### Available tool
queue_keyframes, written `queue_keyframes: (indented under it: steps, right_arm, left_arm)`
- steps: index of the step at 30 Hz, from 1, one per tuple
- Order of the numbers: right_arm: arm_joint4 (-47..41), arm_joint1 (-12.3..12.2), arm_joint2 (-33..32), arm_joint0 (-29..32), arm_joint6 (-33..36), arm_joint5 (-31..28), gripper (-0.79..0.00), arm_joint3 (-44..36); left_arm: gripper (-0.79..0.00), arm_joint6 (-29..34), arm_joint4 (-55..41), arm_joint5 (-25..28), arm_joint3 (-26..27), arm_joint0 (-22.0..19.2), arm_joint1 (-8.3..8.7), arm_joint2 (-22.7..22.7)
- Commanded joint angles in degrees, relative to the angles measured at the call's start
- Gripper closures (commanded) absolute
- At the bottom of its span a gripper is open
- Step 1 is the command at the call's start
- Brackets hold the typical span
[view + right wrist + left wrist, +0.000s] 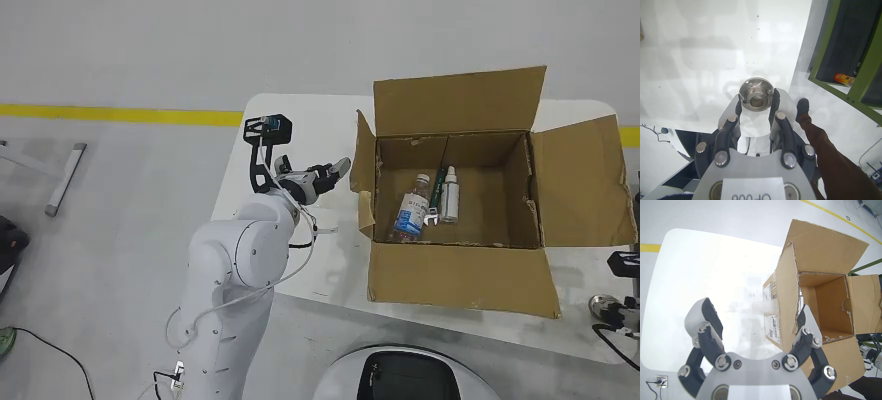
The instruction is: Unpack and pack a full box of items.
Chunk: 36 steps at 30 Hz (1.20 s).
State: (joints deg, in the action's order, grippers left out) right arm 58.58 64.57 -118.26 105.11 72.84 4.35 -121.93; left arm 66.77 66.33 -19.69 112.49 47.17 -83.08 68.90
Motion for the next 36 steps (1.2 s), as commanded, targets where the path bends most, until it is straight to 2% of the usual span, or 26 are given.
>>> queue_keyframes:
  steps: [1,11,14,15,18,20,24,33,36]
  right_arm:
    - [0.1,0.0,0.1,0.0,0.1,0.0,-0.363,0.1]
    - [0.5,-0.2,1.3,-1.0,0.3,0.3,-0.339,1.5]
    - [0.6,-0.3,1.6,-1.3,0.4,0.3,-0.299,1.9]
    - [0.6,-0.3,1.6,-1.4,0.5,0.3,-0.256,1.9]
    - [0.1,-0.3,1.4,-1.8,0.4,0.8,-0.009,1.6]
    - [-1.7,-0.3,0.2,-2.0,0.5,1.6,0.000,0.6]
    - [-7.4,-0.3,-4.8,-2.3,0.6,2.8,0.000,-2.6]
    - [-29.7,-0.4,-22.7,-6.2,1.7,4.3,0.000,-10.6]
    - [-34.7,-0.7,-27.5,-6.9,2.3,4.3,0.000,-12.7]
  left_arm:
    - [-0.785,0.0,0.0,0.0,0.0,0.0,0.00,0.0]
    - [-0.785,0.0,0.0,0.0,0.0,0.0,0.00,0.0]
    - [-0.785,0.0,0.0,0.0,0.0,0.0,0.00,0.0]
    - [-0.785,0.0,0.0,0.0,0.0,0.0,0.00,0.0]
    - [-0.785,0.0,0.0,0.0,0.0,0.0,0.00,0.0]
    - [-0.785,0.0,0.0,0.0,0.0,0.0,0.00,0.0]
    - [-0.785,0.0,0.0,0.0,0.0,0.0,0.00,0.0]
    - [-0.785,0.0,0.0,0.0,0.0,0.0,0.00,0.0]
    - [-0.785,0.0,0.0,0.0,0.0,0.0,0.00,0.0]
